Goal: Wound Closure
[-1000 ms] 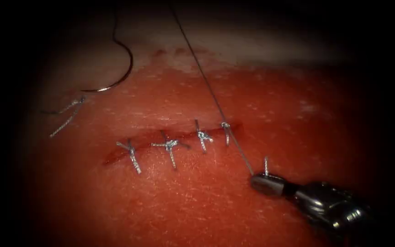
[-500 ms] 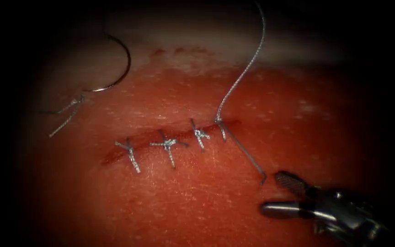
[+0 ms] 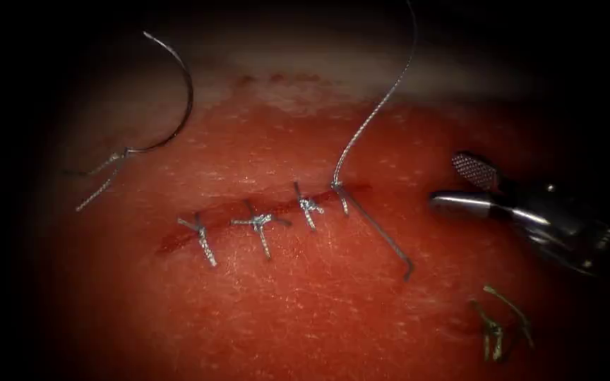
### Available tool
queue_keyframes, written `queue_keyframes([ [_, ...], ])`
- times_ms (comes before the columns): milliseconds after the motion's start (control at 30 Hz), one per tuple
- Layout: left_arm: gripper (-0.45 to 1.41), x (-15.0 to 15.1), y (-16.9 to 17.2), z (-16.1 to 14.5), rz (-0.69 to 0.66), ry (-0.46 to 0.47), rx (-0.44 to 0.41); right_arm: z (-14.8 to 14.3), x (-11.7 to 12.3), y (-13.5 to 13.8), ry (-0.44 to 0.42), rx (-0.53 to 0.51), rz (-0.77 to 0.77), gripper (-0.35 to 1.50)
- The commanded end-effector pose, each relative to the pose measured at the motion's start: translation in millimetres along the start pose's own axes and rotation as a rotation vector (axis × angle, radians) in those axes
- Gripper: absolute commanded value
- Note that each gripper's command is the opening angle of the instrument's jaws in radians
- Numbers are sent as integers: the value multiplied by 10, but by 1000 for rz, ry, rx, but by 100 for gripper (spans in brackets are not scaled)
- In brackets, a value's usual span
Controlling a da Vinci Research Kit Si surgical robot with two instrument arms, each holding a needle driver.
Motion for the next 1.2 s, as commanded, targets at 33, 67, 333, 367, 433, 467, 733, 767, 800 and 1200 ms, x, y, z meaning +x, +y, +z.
queue_keyframes([
  [33, -35, 0, -1, 5, 2, 1, 0, 20, -7, 2, 6, 6, 13, 114],
  [67, -35, 1, -2, 2, 2, 3, 0, 29, -8, 3, 12, 10, 36, 114],
  [333, -35, 20, -1, -43, -24, 9, -2, 74, -26, -6, 11, 89, 125, 121],
  [367, -35, 26, 3, -51, -25, 13, -6, 76, -25, -8, 15, 83, 123, 121],
  [433, -35, 32, 7, -58, -24, 12, -8, 78, -24, -8, 16, 81, 123, 121],
  [467, -35, 34, 9, -61, -26, 14, -9, 79, -25, -8, 19, 82, 124, 121],
  [733, -35, 53, 19, -103, -18, 25, -1, 83, -28, -12, 10, 71, 128, 126],
  [767, -35, 57, 23, -113, -16, 26, -3, 86, -28, -14, 12, 68, 129, 129],
  [800, -35, 60, 26, -119, -14, 31, -5, 88, -28, -15, 14, 66, 123, 131],
  [1200, -35, 95, 55, -179, 5, 82, -29, 103, -29, -25, 13, 42, 32, 146],
])
